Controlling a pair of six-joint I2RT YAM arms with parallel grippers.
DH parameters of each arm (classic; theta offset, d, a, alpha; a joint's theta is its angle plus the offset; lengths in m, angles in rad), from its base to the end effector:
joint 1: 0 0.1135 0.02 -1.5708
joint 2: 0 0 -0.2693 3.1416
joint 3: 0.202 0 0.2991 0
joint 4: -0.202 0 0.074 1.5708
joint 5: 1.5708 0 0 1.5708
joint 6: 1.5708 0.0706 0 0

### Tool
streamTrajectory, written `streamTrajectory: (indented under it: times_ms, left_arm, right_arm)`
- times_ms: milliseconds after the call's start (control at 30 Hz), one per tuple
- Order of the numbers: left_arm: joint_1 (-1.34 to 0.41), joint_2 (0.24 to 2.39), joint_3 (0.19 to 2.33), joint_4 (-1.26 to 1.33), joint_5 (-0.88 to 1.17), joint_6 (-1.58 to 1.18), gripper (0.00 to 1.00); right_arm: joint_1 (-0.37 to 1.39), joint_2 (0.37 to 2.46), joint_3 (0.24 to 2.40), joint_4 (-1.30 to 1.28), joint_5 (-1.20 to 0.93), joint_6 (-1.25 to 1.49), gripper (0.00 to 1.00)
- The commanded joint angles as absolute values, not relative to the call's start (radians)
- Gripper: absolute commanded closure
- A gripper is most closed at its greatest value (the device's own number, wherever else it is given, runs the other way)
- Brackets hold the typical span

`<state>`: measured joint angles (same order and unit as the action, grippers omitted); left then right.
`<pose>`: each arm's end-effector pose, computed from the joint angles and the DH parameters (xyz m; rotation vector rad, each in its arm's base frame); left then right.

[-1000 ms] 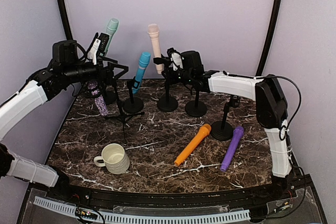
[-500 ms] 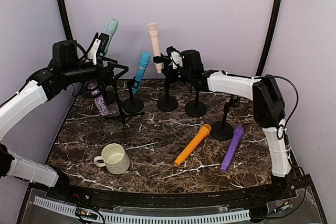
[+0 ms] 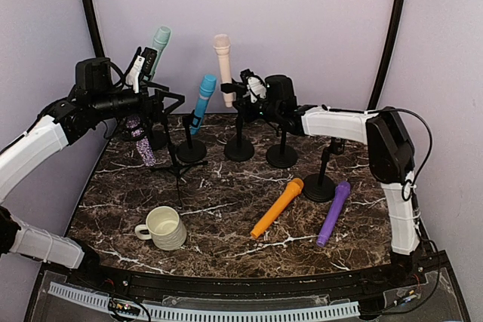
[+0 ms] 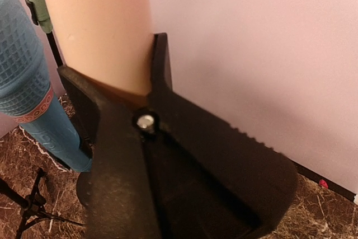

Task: Remove the microphone from the stand
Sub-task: Pick up the microphone stand with the microphone from the center of the board, then place the microphone stand with the microphone at the center of the board.

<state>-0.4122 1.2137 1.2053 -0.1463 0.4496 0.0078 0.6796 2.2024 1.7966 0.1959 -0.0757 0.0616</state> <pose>0.3133 -0.1705 0.4022 0.6902 1.6175 -0.6833 0.4736 0.3895 0.2402 -0.6063 1.7160 0.5975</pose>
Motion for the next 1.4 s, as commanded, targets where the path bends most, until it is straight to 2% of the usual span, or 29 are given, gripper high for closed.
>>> streamTrajectory:
  times_ms: [0, 467, 767, 1367]
  left_arm:
    - [-0.408, 1.209, 1.197, -0.117, 0.46, 0.014, 0.15]
    - [-0.408, 1.19, 1.169, -0.089, 0.463, 0.048, 0.15]
    - [-0.408, 1.179, 1.145, -0.05, 0.533, 0.067, 0.15]
    - [-0.41, 1.178, 1.116, -0.003, 0.652, 0.069, 0.15]
  right_arm:
    - [0.681, 2.079, 1.72, 0.297, -0.101, 0.055, 1.0]
    - [0.74, 1.818, 1.467, 0.339, -0.102, 0.044, 1.0]
    - [0.786, 1.699, 1.307, 0.367, -0.132, 0.073, 1.0]
    - [0.872, 1.635, 1.165, 0.378, -0.224, 0.084, 1.0]
